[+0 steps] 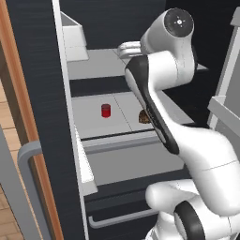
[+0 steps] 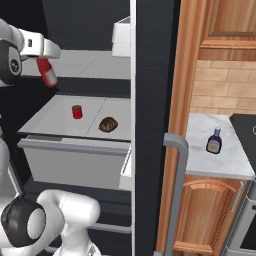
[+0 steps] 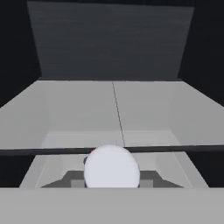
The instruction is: Place the ketchup and condiment bottle from the counter to the top shelf of the fridge. If the existing items in the fridge are on the top shelf, move them to other shelves.
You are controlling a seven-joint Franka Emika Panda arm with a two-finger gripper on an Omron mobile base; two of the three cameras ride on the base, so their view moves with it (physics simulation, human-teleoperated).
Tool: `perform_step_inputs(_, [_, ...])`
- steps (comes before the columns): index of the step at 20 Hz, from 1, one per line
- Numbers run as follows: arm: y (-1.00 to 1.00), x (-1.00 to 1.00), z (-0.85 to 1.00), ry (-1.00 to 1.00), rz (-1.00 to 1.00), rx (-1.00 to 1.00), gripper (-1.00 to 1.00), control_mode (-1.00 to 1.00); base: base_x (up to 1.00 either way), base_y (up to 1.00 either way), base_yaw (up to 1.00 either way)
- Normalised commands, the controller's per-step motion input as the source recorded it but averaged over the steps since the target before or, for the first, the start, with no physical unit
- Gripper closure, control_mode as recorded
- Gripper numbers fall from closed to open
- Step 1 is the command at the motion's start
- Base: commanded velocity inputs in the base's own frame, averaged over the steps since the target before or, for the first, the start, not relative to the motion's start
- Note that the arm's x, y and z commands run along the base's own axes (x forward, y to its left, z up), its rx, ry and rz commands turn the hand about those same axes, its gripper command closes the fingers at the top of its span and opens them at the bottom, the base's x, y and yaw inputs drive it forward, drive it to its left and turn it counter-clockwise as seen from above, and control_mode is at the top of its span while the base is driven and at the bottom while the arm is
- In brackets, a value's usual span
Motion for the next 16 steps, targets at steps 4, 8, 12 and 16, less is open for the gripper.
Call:
perform_step_inputs(4, [0.0,1.0,0.08,0.0,-0.04,0.0,1.0,-1.0,0.0,0.0,0.0])
perform_step_inputs(8, [0.0,1.0,0.06,0.0,-0.03,0.0,1.0,-1.0,0.0,0.0,0.0])
perform_step_inputs(12, [0.0,1.0,0.0,0.0,0.0,0.0,1.0,-1.0,0.0,0.0,0.0])
perform_step_inputs(16, [0.0,0.99,0.0,0.08,0.0,0.0,1.0,-1.0,0.0,0.0,0.0])
